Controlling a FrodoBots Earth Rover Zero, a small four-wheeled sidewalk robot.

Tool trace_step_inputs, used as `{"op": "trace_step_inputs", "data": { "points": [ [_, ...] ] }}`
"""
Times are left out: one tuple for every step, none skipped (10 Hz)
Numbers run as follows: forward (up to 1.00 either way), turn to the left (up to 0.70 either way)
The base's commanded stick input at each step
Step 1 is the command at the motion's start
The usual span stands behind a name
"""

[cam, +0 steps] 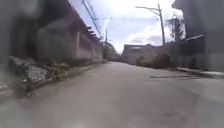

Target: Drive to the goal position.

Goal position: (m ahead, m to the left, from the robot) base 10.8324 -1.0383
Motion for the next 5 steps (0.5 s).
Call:
{"op": "trace_step_inputs", "data": {
  "points": [
    [1.00, 0.00],
    [1.00, 0.00],
    [1.00, 0.00],
    [1.00, 0.00],
    [1.00, 0.00]
  ]
}}
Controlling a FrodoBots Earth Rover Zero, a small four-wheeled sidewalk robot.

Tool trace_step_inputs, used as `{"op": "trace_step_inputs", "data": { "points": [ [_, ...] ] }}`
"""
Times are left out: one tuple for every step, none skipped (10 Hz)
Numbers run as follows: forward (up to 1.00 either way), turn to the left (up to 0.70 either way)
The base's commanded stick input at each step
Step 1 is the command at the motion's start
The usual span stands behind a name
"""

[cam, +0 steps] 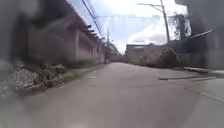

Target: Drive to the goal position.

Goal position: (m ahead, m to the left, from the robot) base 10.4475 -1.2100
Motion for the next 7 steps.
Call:
{"op": "trace_step_inputs", "data": {
  "points": [
    [1.00, 0.00],
    [1.00, 0.00],
    [1.00, 0.00],
    [1.00, 0.00],
    [1.00, 0.00],
    [1.00, 0.00],
    [1.00, 0.00]
  ]
}}
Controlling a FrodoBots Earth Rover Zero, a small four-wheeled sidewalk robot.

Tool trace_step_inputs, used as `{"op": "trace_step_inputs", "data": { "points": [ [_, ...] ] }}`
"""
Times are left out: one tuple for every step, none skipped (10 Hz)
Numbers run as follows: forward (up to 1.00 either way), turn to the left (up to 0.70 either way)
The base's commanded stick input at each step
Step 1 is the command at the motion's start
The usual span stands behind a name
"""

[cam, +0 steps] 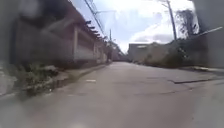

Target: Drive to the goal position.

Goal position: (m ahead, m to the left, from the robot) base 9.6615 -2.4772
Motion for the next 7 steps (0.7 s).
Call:
{"op": "trace_step_inputs", "data": {
  "points": [
    [1.00, 0.00],
    [0.83, 0.00],
    [0.36, 0.00],
    [0.09, 0.00],
    [0.00, 0.00],
    [0.00, 0.00],
    [0.00, 0.00]
  ]
}}
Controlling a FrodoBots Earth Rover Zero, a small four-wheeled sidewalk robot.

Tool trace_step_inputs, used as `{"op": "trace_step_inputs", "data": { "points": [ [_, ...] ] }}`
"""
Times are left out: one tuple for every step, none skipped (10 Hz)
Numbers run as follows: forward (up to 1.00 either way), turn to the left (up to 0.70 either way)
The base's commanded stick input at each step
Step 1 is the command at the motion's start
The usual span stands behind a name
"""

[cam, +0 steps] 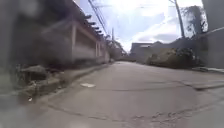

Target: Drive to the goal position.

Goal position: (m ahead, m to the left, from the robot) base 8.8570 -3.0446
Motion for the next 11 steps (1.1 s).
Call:
{"op": "trace_step_inputs", "data": {
  "points": [
    [0.00, 0.00],
    [0.00, 0.00],
    [0.00, -0.10],
    [0.00, -0.19],
    [0.00, -0.21],
    [0.00, -0.14],
    [0.00, -0.10],
    [0.00, -0.08],
    [0.00, -0.06],
    [0.00, -0.05],
    [0.00, -0.05]
  ]
}}
